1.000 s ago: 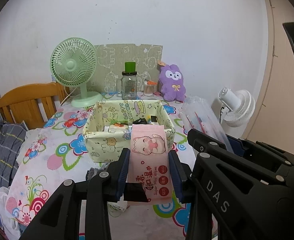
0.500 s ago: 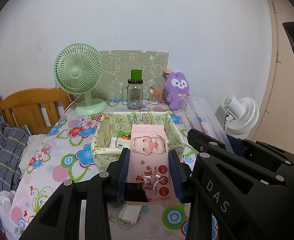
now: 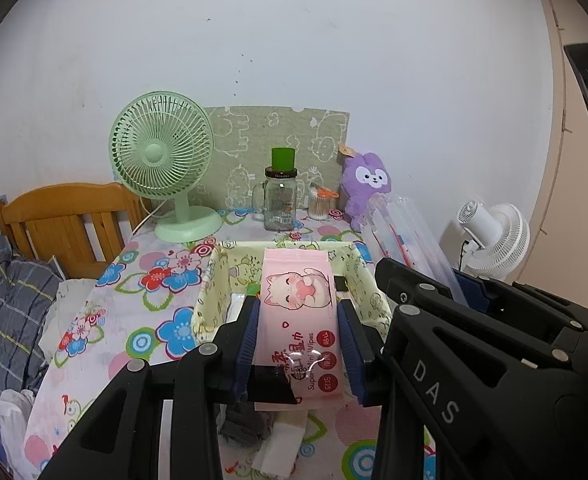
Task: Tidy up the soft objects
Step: 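Carry the wipes pack over the box with the left tool while the right tool carries the tube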
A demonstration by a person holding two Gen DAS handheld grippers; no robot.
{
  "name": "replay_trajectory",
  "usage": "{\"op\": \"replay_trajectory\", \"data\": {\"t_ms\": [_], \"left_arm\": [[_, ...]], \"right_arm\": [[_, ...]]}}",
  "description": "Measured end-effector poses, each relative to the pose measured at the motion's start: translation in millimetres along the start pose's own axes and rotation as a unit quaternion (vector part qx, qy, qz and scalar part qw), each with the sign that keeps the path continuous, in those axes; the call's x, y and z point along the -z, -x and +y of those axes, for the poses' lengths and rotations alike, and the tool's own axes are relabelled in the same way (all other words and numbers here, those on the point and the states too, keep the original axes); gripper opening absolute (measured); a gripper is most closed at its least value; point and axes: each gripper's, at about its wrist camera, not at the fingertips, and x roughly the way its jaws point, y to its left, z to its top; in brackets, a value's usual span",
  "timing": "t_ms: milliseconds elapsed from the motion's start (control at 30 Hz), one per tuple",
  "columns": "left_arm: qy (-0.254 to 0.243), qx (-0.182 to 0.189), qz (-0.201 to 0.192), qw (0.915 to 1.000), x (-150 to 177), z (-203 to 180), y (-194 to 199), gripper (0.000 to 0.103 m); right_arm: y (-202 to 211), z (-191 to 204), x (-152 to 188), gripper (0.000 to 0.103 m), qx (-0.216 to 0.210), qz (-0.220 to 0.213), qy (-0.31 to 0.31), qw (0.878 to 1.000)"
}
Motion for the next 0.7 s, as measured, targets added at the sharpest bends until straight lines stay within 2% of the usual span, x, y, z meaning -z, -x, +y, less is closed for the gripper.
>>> {"op": "replay_trajectory", "data": {"t_ms": [700], "left_arm": [[-0.004, -0.013, -0.002, 0.9999, -22.7, 11.6, -44.3, 0.040]], "right_arm": [[-50.8, 0.9, -28.6, 0.027, -0.008, 0.001, -0.003, 1.000]]}}
